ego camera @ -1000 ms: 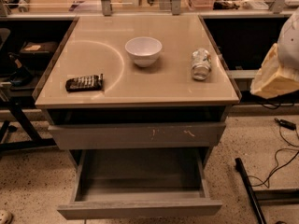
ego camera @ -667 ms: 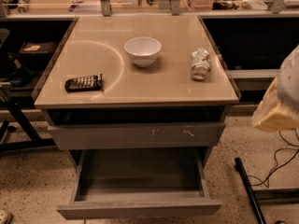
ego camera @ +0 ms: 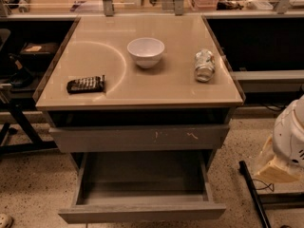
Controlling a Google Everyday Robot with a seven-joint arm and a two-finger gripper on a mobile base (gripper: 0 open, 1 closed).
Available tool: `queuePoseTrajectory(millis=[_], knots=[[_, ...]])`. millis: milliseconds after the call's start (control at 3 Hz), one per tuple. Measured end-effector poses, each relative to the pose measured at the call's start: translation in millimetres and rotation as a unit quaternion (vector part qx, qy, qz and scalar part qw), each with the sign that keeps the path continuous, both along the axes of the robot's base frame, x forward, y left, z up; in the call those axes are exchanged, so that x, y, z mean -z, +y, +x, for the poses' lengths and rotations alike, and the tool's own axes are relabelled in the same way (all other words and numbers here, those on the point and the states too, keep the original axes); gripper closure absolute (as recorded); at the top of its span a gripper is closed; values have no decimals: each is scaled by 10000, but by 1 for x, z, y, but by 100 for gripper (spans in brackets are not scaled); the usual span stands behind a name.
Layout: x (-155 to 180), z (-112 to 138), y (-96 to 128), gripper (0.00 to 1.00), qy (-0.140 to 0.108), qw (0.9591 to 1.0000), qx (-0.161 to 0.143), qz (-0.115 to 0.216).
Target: Close middle drawer
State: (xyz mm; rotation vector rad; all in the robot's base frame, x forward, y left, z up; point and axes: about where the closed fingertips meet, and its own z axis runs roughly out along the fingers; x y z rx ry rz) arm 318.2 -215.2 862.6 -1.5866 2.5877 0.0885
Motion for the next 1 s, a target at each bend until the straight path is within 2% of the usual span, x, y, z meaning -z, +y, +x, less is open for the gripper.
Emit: queuePoseTrajectory(millis=[333, 667, 1000], knots=[[0, 0, 0, 100, 0, 10000, 0, 0], [36, -16, 3, 100, 273, 9993, 185, 170], [120, -42, 19, 100, 793, 9941, 475, 560]])
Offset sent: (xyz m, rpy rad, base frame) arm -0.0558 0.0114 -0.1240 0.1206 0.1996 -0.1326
